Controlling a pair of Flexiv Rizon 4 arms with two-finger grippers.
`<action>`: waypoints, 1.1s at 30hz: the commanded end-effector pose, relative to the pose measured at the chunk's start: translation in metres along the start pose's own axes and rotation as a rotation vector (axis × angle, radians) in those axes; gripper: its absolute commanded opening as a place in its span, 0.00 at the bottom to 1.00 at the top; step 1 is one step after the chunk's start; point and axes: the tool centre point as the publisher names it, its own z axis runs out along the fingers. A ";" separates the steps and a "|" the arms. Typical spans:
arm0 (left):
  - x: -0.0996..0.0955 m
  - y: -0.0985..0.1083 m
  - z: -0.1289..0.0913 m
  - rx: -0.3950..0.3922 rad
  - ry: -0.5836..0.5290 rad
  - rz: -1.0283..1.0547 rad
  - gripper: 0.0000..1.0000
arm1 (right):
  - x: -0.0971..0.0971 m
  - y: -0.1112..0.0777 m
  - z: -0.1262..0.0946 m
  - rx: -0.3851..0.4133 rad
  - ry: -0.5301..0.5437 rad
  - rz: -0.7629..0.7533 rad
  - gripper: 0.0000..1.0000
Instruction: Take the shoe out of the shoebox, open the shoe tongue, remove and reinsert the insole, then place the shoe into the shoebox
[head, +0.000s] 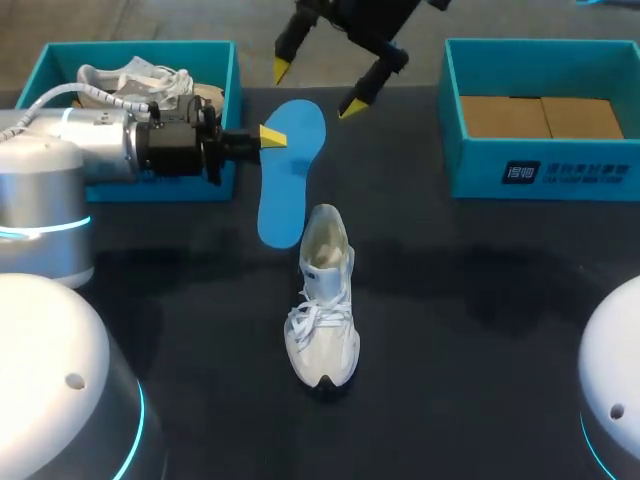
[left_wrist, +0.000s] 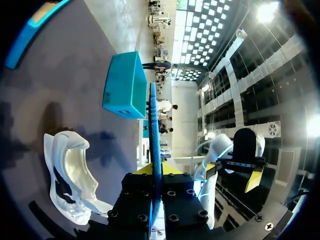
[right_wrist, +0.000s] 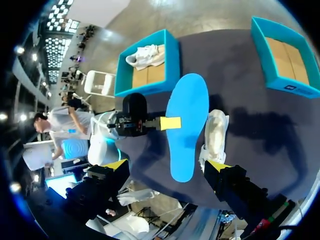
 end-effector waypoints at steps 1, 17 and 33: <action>0.000 0.001 0.000 0.001 -0.003 -0.001 0.00 | 0.008 0.001 0.005 -0.027 -0.210 -0.005 1.00; 0.000 0.001 0.000 0.001 -0.003 -0.001 0.00 | 0.005 0.008 0.027 -0.138 -0.327 -0.038 1.00; 0.000 0.001 0.000 0.001 -0.003 -0.001 0.00 | 0.019 0.006 0.034 -0.194 -0.164 -0.129 1.00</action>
